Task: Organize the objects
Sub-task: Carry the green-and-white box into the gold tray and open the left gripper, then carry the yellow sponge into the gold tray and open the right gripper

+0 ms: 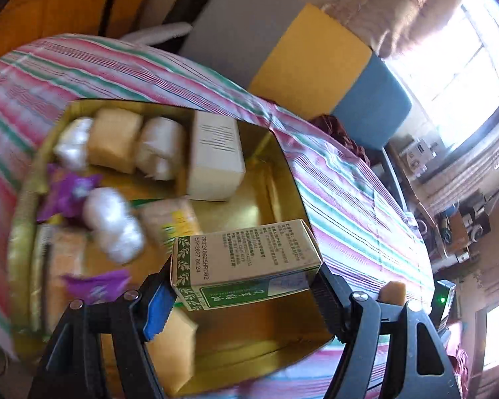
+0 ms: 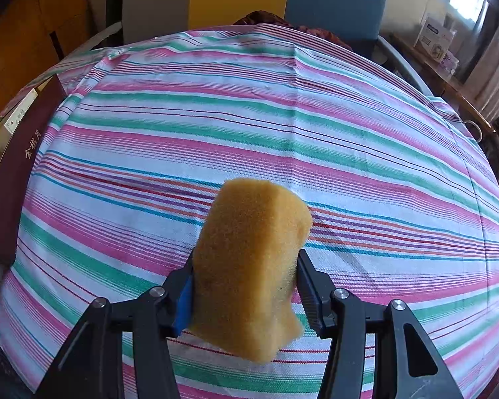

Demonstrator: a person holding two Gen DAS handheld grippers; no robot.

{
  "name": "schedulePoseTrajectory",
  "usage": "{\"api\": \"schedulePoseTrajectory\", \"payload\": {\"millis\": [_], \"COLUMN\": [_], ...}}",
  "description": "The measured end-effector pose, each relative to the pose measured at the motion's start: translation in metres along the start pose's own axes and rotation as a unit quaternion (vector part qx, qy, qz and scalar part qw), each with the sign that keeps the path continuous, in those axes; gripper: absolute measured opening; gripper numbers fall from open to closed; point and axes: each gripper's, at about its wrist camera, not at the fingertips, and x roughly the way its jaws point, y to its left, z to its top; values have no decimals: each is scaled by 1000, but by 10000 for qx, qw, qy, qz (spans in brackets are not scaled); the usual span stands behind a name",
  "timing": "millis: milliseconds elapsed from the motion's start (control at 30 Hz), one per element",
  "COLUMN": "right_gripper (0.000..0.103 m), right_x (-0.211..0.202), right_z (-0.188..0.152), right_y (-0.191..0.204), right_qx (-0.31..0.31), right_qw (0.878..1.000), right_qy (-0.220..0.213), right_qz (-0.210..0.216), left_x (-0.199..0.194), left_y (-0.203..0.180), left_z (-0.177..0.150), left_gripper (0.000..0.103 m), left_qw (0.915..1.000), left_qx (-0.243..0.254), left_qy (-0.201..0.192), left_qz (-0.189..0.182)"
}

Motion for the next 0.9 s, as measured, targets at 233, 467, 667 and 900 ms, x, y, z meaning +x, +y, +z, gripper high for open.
{"api": "schedulePoseTrajectory", "payload": {"millis": [233, 467, 667, 900], "right_gripper": [55, 56, 56, 56], "right_x": [0, 1, 0, 0], "right_z": [0, 1, 1, 1], "right_y": [1, 2, 3, 3], "right_qx": [-13, -61, -64, -60], "right_qw": [10000, 10000, 10000, 10000], "right_qy": [1, 6, 4, 4], "right_qz": [-5, 4, -4, -8], "left_x": [38, 66, 84, 67], "left_y": [-8, -5, -7, -10], "left_z": [15, 25, 27, 23], "left_gripper": [74, 75, 81, 81], "left_qw": [9991, 9967, 9963, 9980], "left_qx": [-263, -591, -443, -217], "left_qy": [343, 561, 733, 597], "left_qz": [4, 2, 27, 60]}}
